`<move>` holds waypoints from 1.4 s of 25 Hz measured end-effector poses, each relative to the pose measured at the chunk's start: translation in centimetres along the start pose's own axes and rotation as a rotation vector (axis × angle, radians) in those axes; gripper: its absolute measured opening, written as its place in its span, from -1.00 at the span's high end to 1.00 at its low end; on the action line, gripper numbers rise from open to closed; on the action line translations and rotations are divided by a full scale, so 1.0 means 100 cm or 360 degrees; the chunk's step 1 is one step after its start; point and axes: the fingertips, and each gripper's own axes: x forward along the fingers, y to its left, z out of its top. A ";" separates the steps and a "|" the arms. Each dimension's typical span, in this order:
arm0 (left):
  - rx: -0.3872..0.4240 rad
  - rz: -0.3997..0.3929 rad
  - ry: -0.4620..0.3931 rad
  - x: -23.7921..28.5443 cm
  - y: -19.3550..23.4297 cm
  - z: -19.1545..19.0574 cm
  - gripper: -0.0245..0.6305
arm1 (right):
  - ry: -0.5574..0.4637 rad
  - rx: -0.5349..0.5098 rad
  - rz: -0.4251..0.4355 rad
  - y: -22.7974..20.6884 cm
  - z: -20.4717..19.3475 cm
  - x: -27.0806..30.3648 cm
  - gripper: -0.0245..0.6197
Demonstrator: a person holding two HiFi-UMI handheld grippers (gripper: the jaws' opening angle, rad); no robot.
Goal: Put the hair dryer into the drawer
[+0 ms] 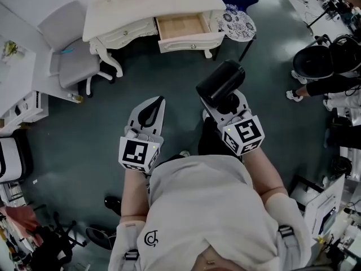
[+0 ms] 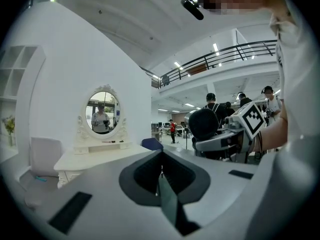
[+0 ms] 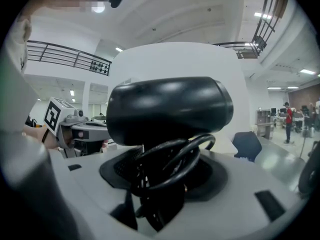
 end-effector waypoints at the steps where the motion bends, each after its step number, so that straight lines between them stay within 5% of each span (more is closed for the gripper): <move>1: 0.0001 0.0013 0.0002 0.009 0.004 0.000 0.88 | 0.0001 0.0005 0.0018 -0.008 -0.001 0.007 0.13; 20: 0.0023 0.0338 -0.0009 0.246 0.073 0.037 0.88 | 0.0037 -0.0125 0.0411 -0.225 0.035 0.176 0.13; 29: -0.0046 0.0349 -0.0029 0.291 0.129 0.028 0.88 | 0.0203 -0.0112 0.0512 -0.244 0.009 0.258 0.13; 35: -0.0093 0.0243 -0.0122 0.326 0.183 0.029 0.88 | 0.0350 -0.0242 0.0567 -0.244 -0.011 0.320 0.13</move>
